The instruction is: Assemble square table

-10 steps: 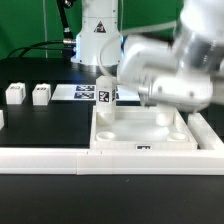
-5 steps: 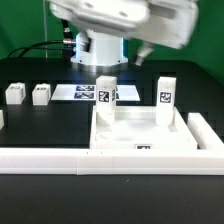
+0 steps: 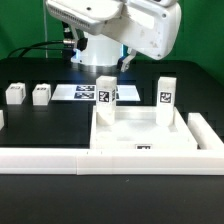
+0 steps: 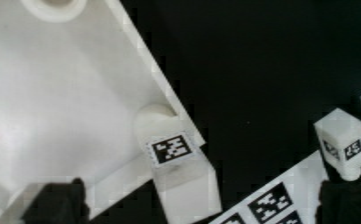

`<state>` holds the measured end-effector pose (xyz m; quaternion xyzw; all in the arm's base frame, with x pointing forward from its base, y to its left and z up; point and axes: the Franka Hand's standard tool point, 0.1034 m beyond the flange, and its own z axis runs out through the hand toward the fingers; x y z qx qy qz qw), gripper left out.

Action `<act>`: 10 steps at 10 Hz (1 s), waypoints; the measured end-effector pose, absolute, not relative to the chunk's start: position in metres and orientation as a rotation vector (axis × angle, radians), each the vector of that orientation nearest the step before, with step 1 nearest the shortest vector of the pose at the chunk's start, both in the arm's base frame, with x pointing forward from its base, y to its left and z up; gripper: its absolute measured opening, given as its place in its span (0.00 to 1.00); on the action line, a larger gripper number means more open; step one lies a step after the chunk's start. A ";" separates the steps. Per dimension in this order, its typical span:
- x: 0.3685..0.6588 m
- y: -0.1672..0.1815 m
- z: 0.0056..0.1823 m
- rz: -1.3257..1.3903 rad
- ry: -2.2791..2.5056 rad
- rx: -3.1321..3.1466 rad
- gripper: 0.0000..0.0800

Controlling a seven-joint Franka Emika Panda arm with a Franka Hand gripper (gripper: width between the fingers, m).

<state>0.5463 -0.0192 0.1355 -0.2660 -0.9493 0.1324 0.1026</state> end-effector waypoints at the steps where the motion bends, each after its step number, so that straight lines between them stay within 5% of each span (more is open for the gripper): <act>1: 0.546 -0.022 0.136 0.406 -2.772 -0.916 0.81; 4: 0.505 -0.087 0.136 0.443 -2.509 -1.497 0.81; 6: 0.481 -0.093 0.123 0.484 -2.360 -1.702 0.81; 10: 0.483 -0.091 0.123 0.516 -2.154 -2.013 0.81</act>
Offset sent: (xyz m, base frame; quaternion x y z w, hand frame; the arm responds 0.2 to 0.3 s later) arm -0.0831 -0.0913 -0.0061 -0.0377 0.0426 0.3645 0.9295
